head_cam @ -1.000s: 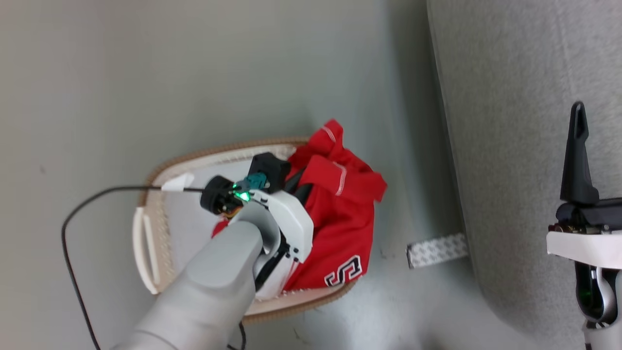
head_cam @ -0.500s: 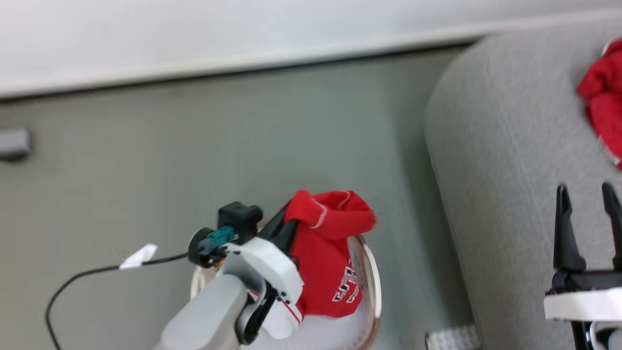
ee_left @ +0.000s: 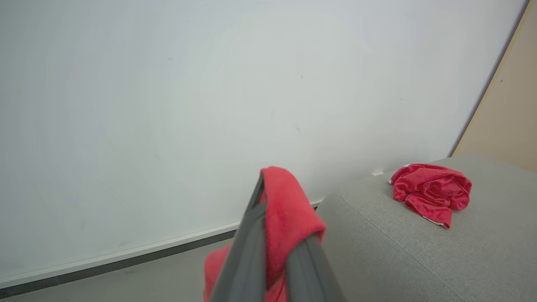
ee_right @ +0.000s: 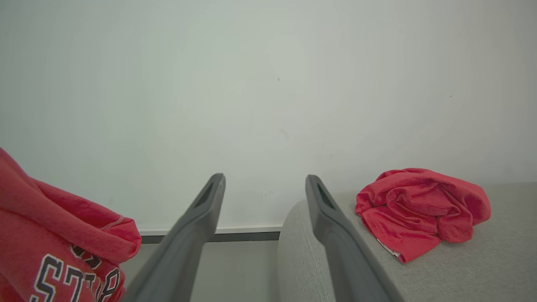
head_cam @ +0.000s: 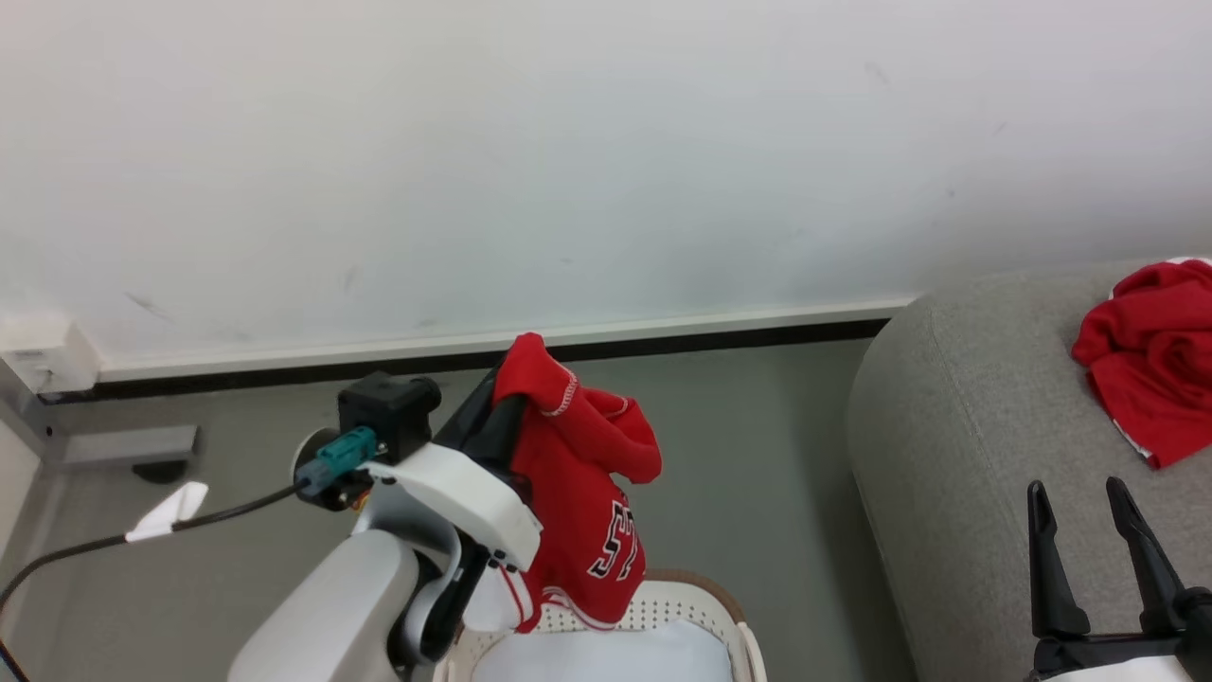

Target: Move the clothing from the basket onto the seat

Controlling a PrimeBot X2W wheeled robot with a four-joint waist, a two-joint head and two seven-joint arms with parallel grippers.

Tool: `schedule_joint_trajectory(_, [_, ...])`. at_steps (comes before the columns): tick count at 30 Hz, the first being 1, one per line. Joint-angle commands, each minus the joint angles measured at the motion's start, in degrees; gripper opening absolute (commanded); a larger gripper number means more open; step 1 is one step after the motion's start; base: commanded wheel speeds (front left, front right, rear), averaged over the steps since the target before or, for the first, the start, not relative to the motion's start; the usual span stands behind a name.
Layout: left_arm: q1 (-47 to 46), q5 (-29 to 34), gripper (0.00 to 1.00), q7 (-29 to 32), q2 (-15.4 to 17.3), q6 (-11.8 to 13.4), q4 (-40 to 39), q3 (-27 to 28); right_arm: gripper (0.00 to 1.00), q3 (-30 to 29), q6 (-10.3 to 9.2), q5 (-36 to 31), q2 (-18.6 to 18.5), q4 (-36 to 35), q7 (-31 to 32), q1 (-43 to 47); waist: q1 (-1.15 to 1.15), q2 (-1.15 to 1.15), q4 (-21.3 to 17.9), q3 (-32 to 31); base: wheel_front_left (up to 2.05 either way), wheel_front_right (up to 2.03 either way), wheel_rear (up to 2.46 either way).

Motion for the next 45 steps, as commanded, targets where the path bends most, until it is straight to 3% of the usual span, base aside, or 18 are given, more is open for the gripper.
schedule_joint_trajectory(1, [0.5, -0.6, 0.0, 0.9, 1.0, 0.9, -2.0, 0.5, 1.0, 0.1, -0.15, -0.4, 0.2, 0.2, -0.2, 1.2, 0.03, 0.0, 0.8, -3.0, 0.0, 0.0, 0.0])
schedule_joint_trajectory(13, [1.2, -1.5, 0.0, 5.5, 5.7, 3.9, -9.0, 2.8, 1.0, 1.7, -0.15, -0.3, 0.9, 0.0, -0.2, 5.3, 0.03, 0.0, -0.3, -7.7, 0.0, 0.0, 0.0])
schedule_joint_trajectory(22, [-0.4, -1.3, 0.0, 7.8, 6.9, 4.9, -12.8, 3.2, 1.0, 5.2, -0.15, -0.9, 1.2, -0.7, -0.2, 7.4, 0.03, 0.0, -0.7, -8.0, 0.0, 0.0, 0.0])
schedule_joint_trajectory(30, [-2.0, -0.5, 0.0, 8.6, 4.8, 5.6, -14.9, 1.8, 1.0, 17.7, -0.15, 0.6, -2.9, 0.7, -0.2, 2.1, 0.03, 0.0, 0.2, -6.3, 0.0, 0.0, 0.0])
schedule_joint_trajectory(37, [-4.6, -0.3, 0.0, 8.1, 1.6, 4.8, -13.7, -0.1, 1.0, 30.5, -0.15, 5.0, -7.6, 5.0, 2.3, -9.1, 0.03, 0.0, 1.9, -5.1, 0.0, 0.0, 0.0])
schedule_joint_trajectory(45, [-6.9, -0.1, 0.0, 7.7, -1.6, 3.5, -11.6, -2.8, 1.0, 41.4, -0.15, 10.0, -7.9, 11.8, 3.9, -21.0, 0.03, 0.0, 4.1, -4.2, 0.0, 0.0, 0.0])
